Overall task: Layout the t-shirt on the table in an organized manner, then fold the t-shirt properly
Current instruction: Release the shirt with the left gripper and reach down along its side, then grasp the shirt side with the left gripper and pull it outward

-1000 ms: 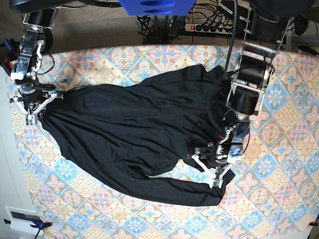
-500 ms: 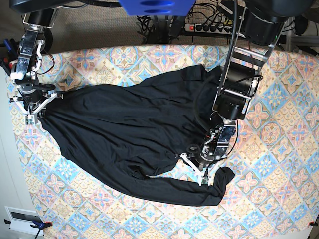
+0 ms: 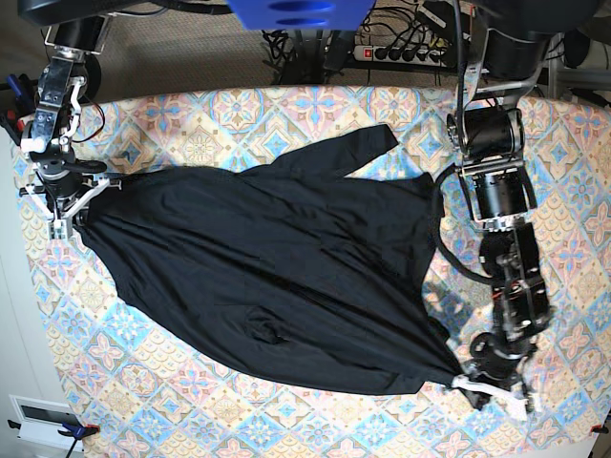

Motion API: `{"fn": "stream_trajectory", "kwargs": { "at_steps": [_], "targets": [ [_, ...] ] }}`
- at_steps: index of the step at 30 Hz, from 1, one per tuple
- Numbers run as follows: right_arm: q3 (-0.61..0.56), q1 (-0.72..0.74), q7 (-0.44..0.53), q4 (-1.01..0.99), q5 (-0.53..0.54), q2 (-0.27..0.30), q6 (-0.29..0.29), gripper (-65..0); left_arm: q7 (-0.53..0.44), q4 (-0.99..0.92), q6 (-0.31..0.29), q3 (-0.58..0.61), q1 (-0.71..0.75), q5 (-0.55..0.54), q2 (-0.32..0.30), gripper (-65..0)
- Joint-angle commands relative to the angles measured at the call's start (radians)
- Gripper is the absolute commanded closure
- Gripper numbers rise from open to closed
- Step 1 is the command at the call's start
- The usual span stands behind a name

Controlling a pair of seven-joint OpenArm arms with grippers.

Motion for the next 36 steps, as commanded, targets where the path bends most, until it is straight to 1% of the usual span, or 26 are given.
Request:
{"fn": "stream_trajectory", "kwargs": {
  "at_steps": [1,3,6,9,12,15,17,19,21,22,24,26,27,28,29,31,33,36],
  "targets": [
    [0.009,0.011,0.022,0.02,-0.004,0.022,-0.006,-0.1,-0.025,0.033,-0.008,-0.008,-0.04,-0.006,-0.018,-0.2],
    [0.009,0.011,0.022,0.02,-0.004,0.022,-0.006,-0.1,-0.025,0.03,-0.008,-0.009,-0.04,-0.006,-0.044,-0.3],
    [0.006,0.011,0.023,0.02,-0.004,0.022,-0.006,-0.1,-0.074,-0.059,-0.008,-0.008,-0.043,-0.003,-0.052,-0.7],
    [0.003,0.011,0.023,0.02,-0.004,0.022,-0.006,0.0,-0.171,-0.252,-0.008,-0.008,-0.072,0.001,-0.052,-0.8],
    [0.003,0.011,0.023,0.02,-0.004,0.022,-0.006,0.0,-0.293,-0.498,-0.008,0.003,-0.141,0.06,-0.047,-2.3],
    [0.003,0.011,0.025,0.026,-0.005,0.022,-0.006,0.0,-0.453,-0.733,-0.005,0.066,-0.221,0.106,-0.044,-8.5],
    [0.001,0.011,0.025,0.046,-0.005,0.022,-0.006,0.0,-0.525,-0.855,0.021,0.116,-0.275,0.106,-0.034,-14.2],
    [0.001,0.011,0.025,0.061,-0.005,0.022,-0.006,0.0,-0.571,-0.915,0.06,0.172,-0.31,0.105,-0.024,-20.9],
    [0.0,0.011,0.023,0.067,-0.004,0.02,-0.006,0.0,-0.573,-0.914,0.073,0.216,-0.322,0.103,-0.021,-26.5],
    [-0.002,0.011,0.023,0.072,-0.004,0.018,-0.006,0.0,-0.564,-0.898,0.073,0.225,-0.322,0.102,-0.012,-28.6],
    [-0.013,0.011,0.023,0.084,-0.004,-0.003,-0.006,0.0,-0.479,-0.812,0.072,0.227,-0.307,0.102,-0.009,-29.7],
    [-0.019,0.011,0.023,0.084,-0.004,-0.02,-0.006,0.0,-0.321,-0.656,0.072,0.224,-0.227,0.1,-0.009,-28.9],
    [-0.019,0.011,0.023,0.084,-0.004,-0.021,-0.006,0.0,-0.238,-0.539,0.072,0.224,-0.179,0.096,-0.011,-28.3],
    [-0.019,0.011,0.023,0.084,-0.004,-0.021,-0.006,0.0,-0.16,-0.418,0.072,0.224,-0.118,0.086,-0.012,-27.8],
    [-0.019,0.011,0.023,0.084,-0.004,-0.021,-0.006,0.0,-0.077,-0.274,0.072,0.222,-0.032,0.071,-0.03,-27.2],
    [-0.02,0.011,0.023,0.084,-0.005,-0.021,-0.006,0.0,0.033,-0.021,0.072,0.222,0.123,0.033,-0.05,-26.4],
    [-0.02,0.011,0.023,0.084,-0.005,-0.021,-0.006,0.0,0.11,0.166,0.07,0.222,0.267,-0.003,-0.055,-26.2],
    [-0.02,0.011,0.023,0.084,-0.005,-0.021,-0.006,0.0,0.193,0.321,0.069,0.227,0.413,-0.016,-0.078,-26.3]
  ]
}}
